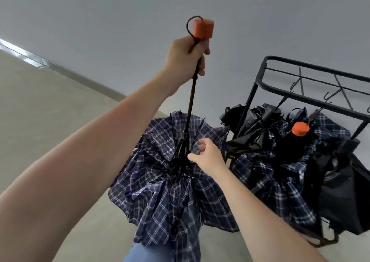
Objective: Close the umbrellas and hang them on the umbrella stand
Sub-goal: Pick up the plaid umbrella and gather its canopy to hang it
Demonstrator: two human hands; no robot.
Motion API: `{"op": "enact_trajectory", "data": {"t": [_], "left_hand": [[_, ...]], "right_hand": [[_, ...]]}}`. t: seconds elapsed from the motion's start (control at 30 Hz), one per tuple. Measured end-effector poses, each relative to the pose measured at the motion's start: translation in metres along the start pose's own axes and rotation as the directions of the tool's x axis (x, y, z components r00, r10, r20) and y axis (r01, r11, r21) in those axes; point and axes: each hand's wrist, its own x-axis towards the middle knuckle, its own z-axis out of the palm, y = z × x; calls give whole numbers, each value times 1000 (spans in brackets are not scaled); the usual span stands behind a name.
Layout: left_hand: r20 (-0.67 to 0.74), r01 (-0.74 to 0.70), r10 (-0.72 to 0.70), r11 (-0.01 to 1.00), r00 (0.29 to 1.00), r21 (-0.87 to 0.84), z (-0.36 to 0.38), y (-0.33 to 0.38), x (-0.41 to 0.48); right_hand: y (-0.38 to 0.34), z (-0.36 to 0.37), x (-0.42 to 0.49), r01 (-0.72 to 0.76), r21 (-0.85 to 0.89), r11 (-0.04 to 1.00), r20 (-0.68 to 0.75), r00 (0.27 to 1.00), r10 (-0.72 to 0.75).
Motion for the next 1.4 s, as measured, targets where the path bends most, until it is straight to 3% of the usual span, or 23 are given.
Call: {"op": "enact_trajectory", "data": {"t": [0.17, 0.27, 0.37, 0.57, 0.67, 0.77, 0.83, 0.9, 0.97, 1.03, 1.1, 1.27, 1.33, 1.4], "left_hand": [[-15, -51, 51, 999, 999, -3, -24, 38, -5], [2, -47, 47, 999, 999, -22, -27, 43, -12], [1, -137, 137, 990, 991, 40, -33, 49, -17], [-171, -303, 327, 941, 930, 152, -44, 84, 1], [-30, -189, 232, 853, 972, 486, -44, 80, 8], [37, -170, 180, 814, 983, 556, -33, 76, 10], [154, -184, 109, 734, 982, 654, -21, 60, 5], [303, -192, -68, 637, 951, 746, -5, 23, -18], [341, -151, -143, 695, 929, 703, 4, -7, -40], [320, -44, -158, 838, 934, 544, 1, -18, -44], [317, -23, -126, 904, 940, 427, -8, -16, -39], [51, -17, 1, 948, 999, 319, -42, -30, -50], [-24, 60, -56, 957, 998, 285, -57, -39, -66], [-1, 167, -173, 952, 985, 258, -66, -56, -86]], "right_hand": [[-14, 35, 2, 39, 59, 998, 49, 998, -42], [-24, 47, 4, 87, -17, 996, 69, 994, -85], [-25, 51, 5, 67, -117, 991, 93, 994, -56], [-14, 53, 1, 65, -196, 978, 96, 994, -47], [-15, 53, -1, 35, -200, 979, 88, 996, -17], [-17, 53, -12, -19, -216, 976, 84, 996, 38], [-34, 47, -12, 47, -123, 991, 24, 999, -44], [-70, 29, 1, 172, -53, 984, -117, 977, -178], [-99, 6, 14, 241, -90, 966, -161, 954, -253], [-104, -3, 14, 191, -191, 963, -120, 969, -217], [-92, -4, 8, 139, -231, 963, -103, 981, -166], [-53, -7, 8, 160, -38, 986, -164, 973, -164], [-43, -11, 10, 147, -3, 989, -177, 974, -145], [-37, -17, 10, 140, 3, 990, -187, 973, -137]]}}
